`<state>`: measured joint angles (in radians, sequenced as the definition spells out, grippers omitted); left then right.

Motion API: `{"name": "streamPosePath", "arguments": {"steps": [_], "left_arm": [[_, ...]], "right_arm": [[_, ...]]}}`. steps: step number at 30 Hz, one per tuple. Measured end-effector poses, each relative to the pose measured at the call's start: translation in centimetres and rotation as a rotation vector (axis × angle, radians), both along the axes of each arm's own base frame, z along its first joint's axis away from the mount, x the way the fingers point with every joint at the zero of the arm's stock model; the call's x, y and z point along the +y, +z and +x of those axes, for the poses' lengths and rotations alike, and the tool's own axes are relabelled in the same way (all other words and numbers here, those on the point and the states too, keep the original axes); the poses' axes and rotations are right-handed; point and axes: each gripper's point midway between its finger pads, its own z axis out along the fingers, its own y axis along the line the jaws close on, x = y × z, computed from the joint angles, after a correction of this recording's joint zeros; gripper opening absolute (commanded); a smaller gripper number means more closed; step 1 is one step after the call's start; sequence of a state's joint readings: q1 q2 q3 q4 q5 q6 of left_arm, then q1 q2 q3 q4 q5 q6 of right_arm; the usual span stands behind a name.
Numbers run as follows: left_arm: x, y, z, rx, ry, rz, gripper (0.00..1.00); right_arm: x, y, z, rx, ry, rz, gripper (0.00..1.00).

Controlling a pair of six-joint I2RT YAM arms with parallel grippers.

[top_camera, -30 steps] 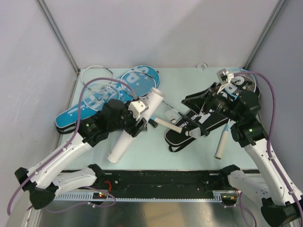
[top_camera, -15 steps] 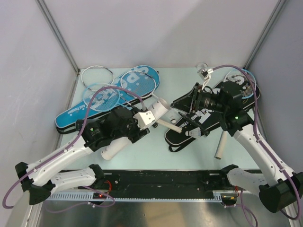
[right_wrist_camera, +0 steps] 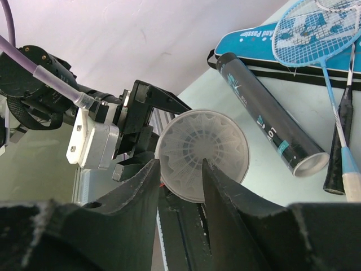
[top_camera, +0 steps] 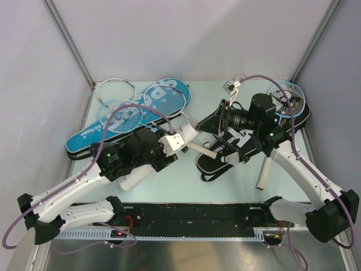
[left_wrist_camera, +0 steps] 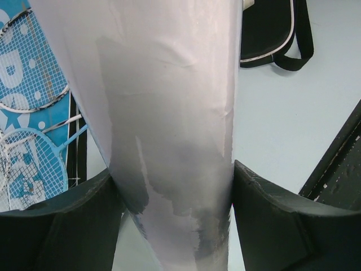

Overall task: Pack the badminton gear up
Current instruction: Open the lid of the shuttle tube.

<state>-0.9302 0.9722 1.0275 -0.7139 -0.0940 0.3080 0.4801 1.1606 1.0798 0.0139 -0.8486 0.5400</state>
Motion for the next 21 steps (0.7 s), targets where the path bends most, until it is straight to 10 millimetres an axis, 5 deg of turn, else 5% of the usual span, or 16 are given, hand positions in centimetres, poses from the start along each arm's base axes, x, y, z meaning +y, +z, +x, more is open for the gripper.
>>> {"name": "streamPosePath", "arguments": {"steps": [21], "left_arm": [[0.22, -0.10, 0.09, -0.005, 0.003, 0.013, 0.48]], "right_arm": [[0.48, 0.39, -0.70, -0.001, 0.051, 0.016, 0.43]]}}
